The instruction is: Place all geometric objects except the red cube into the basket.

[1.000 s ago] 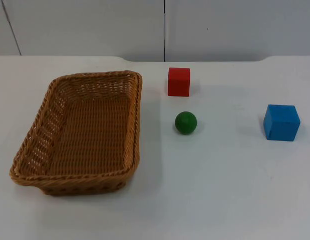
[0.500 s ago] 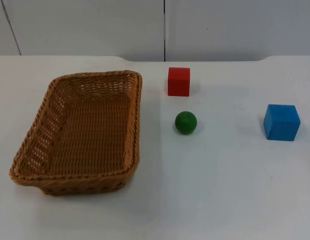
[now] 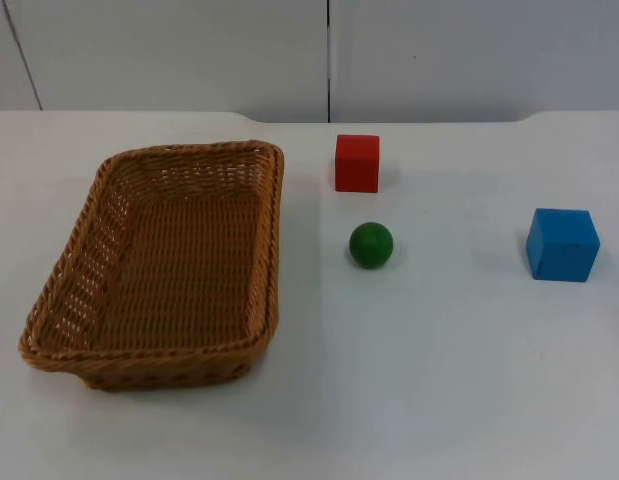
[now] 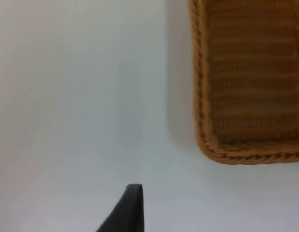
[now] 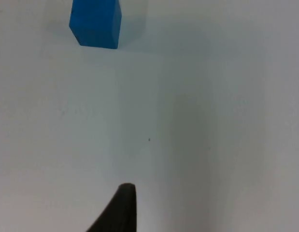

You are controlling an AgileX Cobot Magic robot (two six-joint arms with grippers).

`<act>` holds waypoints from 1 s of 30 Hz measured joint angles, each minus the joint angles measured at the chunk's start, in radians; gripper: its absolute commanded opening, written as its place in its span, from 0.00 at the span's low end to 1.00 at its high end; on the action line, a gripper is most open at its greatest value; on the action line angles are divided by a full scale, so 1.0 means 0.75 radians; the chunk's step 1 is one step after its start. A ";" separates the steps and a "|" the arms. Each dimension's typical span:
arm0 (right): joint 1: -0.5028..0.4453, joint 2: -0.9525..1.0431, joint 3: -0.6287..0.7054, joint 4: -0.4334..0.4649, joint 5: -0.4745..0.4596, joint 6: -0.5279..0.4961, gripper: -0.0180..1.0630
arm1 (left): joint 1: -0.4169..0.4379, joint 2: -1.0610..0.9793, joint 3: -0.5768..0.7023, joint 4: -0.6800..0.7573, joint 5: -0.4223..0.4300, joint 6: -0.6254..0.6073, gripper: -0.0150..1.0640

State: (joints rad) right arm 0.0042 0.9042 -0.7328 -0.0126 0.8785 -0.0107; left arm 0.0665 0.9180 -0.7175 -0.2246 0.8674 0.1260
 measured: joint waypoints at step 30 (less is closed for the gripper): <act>0.000 0.000 0.000 0.000 -0.042 0.000 0.99 | -0.955 1.498 -1.122 0.202 -0.129 0.044 0.93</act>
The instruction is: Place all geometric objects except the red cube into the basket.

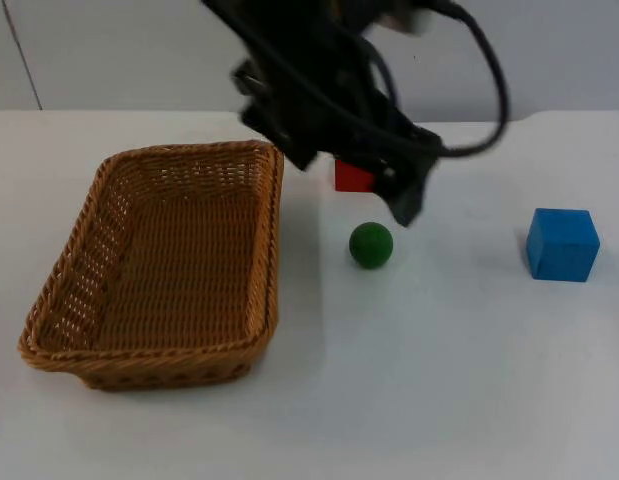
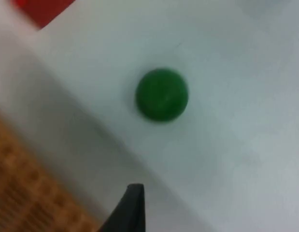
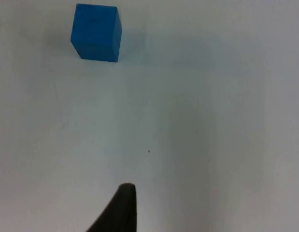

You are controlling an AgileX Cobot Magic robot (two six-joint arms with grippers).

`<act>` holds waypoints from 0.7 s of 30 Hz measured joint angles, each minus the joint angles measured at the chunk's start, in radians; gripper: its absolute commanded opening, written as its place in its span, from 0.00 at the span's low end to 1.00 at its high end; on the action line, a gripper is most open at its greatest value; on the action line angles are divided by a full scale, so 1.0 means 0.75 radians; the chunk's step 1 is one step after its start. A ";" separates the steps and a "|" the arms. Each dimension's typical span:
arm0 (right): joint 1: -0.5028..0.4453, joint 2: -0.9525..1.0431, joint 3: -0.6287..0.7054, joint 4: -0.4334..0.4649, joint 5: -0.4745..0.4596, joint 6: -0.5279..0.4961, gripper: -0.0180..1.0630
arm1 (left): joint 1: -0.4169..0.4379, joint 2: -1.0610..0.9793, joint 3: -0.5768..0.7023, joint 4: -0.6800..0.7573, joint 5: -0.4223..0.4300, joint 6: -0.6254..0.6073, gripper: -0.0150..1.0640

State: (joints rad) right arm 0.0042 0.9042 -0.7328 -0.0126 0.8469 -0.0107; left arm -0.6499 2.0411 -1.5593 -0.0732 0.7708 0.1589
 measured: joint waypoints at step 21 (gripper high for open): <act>0.000 0.000 0.046 0.000 -0.034 0.000 0.99 | -0.055 0.511 -0.435 0.325 0.001 0.031 0.93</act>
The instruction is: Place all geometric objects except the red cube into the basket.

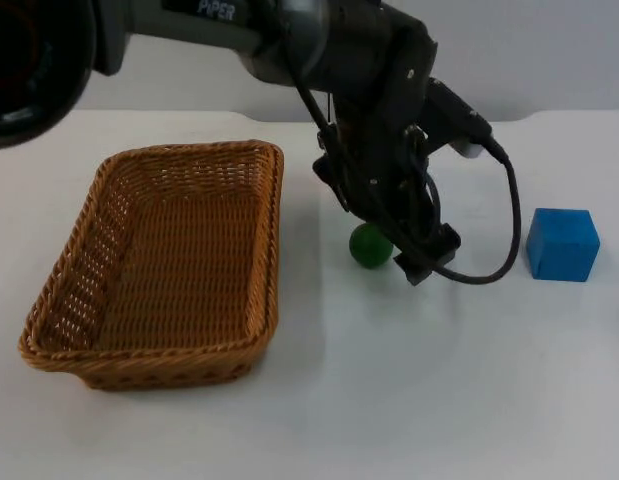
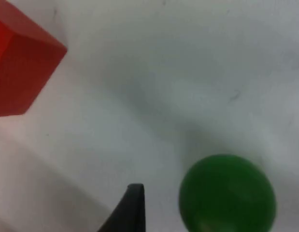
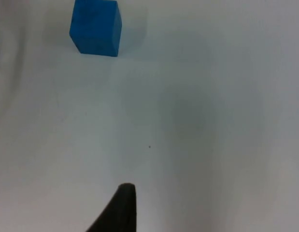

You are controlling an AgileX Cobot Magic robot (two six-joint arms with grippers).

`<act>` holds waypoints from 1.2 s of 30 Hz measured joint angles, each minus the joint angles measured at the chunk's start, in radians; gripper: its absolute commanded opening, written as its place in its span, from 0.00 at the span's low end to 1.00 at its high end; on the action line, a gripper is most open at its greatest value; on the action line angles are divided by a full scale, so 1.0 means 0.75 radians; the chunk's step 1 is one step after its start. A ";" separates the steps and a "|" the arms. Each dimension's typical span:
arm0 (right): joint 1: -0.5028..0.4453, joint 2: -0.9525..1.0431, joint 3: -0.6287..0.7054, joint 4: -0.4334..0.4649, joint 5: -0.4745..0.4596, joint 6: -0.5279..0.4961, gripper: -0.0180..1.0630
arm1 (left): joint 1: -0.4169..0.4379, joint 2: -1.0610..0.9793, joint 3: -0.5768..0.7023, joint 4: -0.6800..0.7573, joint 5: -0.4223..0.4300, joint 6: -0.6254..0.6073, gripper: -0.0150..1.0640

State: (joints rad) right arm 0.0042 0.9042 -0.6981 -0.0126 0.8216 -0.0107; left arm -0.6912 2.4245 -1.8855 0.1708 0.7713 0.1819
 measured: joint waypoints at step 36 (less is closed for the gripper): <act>0.000 0.003 0.020 0.000 -0.044 0.000 0.99 | -0.005 -0.058 -0.032 -0.012 0.275 0.000 0.01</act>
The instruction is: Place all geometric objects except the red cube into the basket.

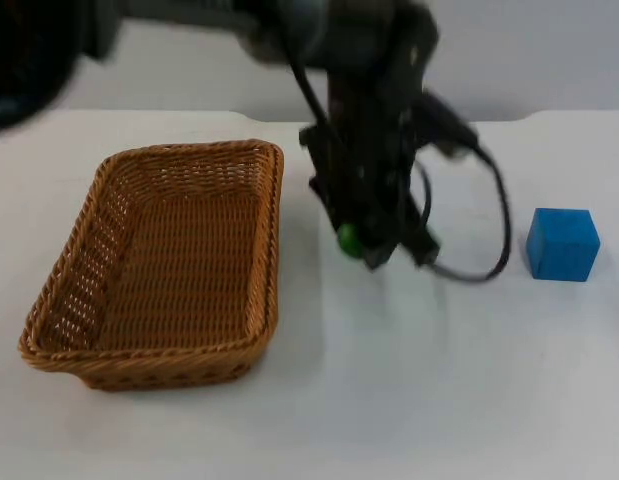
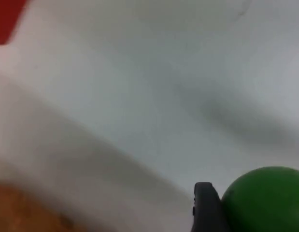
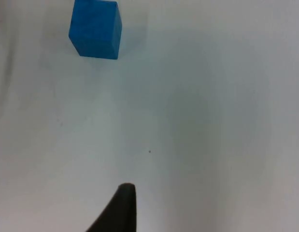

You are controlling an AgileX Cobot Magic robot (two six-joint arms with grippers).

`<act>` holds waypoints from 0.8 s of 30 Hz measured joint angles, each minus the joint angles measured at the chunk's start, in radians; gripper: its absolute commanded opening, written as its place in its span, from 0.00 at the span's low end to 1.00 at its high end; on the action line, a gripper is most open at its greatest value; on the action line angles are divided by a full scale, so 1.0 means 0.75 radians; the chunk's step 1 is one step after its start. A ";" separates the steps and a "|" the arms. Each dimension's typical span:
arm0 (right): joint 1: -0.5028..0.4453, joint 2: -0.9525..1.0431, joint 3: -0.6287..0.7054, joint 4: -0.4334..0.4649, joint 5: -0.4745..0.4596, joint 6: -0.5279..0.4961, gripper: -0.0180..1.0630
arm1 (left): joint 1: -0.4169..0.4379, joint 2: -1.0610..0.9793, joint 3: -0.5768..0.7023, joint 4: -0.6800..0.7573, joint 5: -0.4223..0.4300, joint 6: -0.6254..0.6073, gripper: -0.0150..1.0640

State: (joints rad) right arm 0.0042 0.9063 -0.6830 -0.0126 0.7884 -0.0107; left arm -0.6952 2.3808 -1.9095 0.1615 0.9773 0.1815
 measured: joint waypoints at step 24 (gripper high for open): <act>0.000 0.000 0.000 0.017 -0.002 0.000 0.99 | 0.175 -0.647 0.720 -0.215 -0.141 -0.278 0.01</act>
State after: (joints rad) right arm 0.0042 0.9063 -0.6830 0.0000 0.7868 -0.0107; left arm -0.5643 1.8954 -1.3695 0.0000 0.8717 -0.0267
